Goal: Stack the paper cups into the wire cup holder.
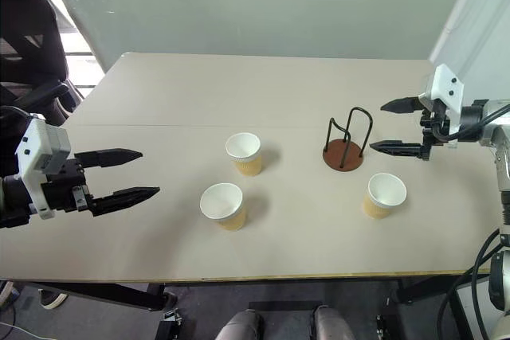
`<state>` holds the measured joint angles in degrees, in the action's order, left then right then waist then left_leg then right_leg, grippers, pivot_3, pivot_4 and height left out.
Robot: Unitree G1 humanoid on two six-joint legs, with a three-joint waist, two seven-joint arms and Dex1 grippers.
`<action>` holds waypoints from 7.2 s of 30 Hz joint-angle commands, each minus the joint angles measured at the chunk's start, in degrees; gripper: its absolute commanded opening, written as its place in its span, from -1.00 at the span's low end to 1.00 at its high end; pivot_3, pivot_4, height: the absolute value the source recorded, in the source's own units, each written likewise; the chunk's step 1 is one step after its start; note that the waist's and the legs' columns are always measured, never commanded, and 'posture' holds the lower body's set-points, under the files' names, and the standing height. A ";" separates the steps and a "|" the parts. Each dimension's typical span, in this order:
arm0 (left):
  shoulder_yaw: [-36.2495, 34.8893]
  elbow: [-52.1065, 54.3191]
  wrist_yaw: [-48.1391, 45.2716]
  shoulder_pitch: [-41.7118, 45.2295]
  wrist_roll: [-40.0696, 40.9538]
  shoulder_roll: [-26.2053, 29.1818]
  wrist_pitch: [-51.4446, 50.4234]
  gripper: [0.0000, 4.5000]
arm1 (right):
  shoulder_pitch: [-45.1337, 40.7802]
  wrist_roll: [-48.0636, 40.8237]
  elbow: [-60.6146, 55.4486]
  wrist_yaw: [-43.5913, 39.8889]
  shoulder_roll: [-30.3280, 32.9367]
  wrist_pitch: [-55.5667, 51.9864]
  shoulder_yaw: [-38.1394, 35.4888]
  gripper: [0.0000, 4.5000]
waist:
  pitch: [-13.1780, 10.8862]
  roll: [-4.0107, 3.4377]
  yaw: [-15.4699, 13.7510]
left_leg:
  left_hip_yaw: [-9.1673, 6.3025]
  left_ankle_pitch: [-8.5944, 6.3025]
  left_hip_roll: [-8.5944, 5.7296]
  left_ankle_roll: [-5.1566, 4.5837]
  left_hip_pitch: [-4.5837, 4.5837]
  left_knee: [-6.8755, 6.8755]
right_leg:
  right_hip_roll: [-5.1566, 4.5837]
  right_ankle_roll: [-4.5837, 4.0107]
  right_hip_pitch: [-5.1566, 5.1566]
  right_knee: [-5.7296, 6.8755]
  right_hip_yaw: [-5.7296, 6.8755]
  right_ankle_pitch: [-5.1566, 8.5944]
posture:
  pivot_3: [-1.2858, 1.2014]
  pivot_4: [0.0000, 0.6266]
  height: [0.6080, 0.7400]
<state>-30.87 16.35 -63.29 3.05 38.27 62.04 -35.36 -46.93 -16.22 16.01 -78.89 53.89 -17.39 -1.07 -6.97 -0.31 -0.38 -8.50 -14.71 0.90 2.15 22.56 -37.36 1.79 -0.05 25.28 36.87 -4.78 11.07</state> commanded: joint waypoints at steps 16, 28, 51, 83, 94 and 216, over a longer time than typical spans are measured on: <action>-2.88 1.41 0.35 -0.09 -0.06 0.85 0.15 0.97 | -5.04 12.06 8.49 16.21 -4.43 -2.87 3.82 1.00 | -0.01 -0.03 0.06 | -0.02 0.00 0.07 0.00 -0.07 -0.01 | 0.00 0.46 0.00 0.05 0.00 -0.31 | 0.03 -0.52 1.00; -4.63 1.44 3.98 5.78 2.89 -3.23 2.80 0.97 | -6.98 14.70 12.82 22.64 -8.88 -7.72 4.80 1.00 | -0.01 -0.02 -0.09 | -0.03 -0.02 0.09 0.02 -0.02 0.10 | 0.00 0.47 0.06 -0.01 0.02 -0.31 | 0.03 -0.52 1.00; -5.88 2.64 4.13 2.22 2.44 -1.75 2.01 0.97 | -4.65 11.41 13.16 33.64 -17.31 -13.17 0.77 1.00 | -0.02 -0.03 -0.07 | -0.01 -0.02 0.11 0.02 -0.02 0.19 | 0.00 0.50 0.12 -0.02 0.02 -0.34 | 0.03 -0.52 1.00; -5.42 3.54 4.85 1.28 2.59 -0.99 1.23 1.00 | 0.37 -0.66 -9.65 13.55 -14.34 -17.30 1.76 -0.97 | -0.01 -0.02 -0.07 | 0.00 -0.06 0.11 0.19 0.31 0.20 | 0.03 0.45 0.39 -0.05 0.06 -0.31 | 0.03 -0.52 1.00; -3.14 3.02 4.59 3.06 2.60 -0.79 1.15 1.00 | 11.57 -5.06 -34.56 18.38 -15.11 -28.36 6.93 -0.97 | 0.00 0.00 0.01 | -0.01 -0.03 0.12 0.22 0.32 -0.14 | 0.08 0.41 0.30 0.02 0.06 -0.28 | 0.03 -0.52 1.00; 2.59 1.42 2.40 11.42 4.10 -0.13 1.29 1.00 | -5.02 -15.53 -32.73 -8.83 3.11 -10.65 5.20 -0.98 | -0.02 0.29 0.05 | 0.15 -0.17 0.10 0.25 0.36 -0.73 | 0.27 0.23 0.08 -0.03 -0.15 0.05 | 0.03 -0.52 1.00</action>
<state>-27.31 16.37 -61.09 14.35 42.49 61.88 -34.89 -50.75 -27.49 -13.01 -89.22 58.20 -23.95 4.60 -6.99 -0.02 -0.33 -8.36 -14.87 1.05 2.41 22.91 -38.10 2.11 0.12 25.34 36.85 -4.91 11.15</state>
